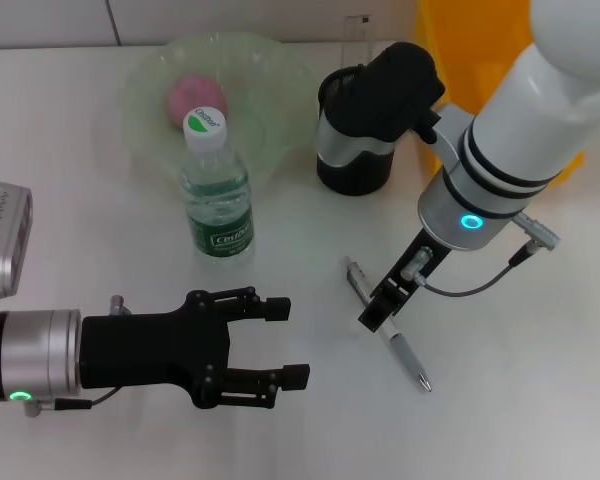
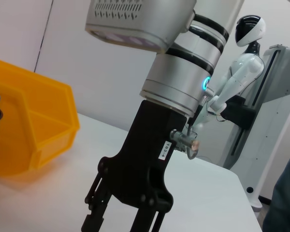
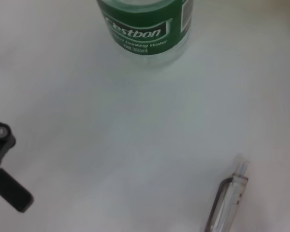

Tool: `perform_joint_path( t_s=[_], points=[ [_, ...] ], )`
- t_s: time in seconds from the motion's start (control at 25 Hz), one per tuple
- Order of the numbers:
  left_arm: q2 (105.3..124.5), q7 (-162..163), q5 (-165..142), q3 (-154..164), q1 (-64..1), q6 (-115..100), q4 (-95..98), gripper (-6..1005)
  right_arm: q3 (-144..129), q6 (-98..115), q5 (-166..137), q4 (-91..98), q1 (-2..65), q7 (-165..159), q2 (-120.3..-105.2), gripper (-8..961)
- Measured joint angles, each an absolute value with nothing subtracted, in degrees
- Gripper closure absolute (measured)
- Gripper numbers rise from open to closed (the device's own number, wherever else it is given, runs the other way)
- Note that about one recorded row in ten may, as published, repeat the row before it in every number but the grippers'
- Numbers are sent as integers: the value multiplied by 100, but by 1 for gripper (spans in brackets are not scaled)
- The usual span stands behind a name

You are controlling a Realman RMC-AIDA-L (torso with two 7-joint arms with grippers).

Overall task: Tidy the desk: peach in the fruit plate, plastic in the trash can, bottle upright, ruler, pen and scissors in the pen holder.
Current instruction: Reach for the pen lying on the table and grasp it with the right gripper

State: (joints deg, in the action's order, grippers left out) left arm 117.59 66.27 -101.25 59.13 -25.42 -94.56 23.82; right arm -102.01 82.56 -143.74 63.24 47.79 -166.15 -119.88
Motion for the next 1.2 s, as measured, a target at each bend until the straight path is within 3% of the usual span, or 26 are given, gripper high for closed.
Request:
perform_joint_path(
  t_s=[0.56, 1.0, 1.2],
  points=[
    [11746, 6627, -10125, 5897, -2495, -9465, 2382, 153, -10709, 7897, -14434, 6144, 4954, -16758, -11988, 277],
    [11742, 6627, -10125, 5897, -2496, -9464, 2382, 153, -10848, 7827, -14434, 6146, 4974, -16761, -11988, 412],
    [11741, 6627, -10125, 5897, -2496, -9461, 2382, 153, -10851, 7812, -14433, 6144, 4974, -16761, -11988, 638]
  ],
)
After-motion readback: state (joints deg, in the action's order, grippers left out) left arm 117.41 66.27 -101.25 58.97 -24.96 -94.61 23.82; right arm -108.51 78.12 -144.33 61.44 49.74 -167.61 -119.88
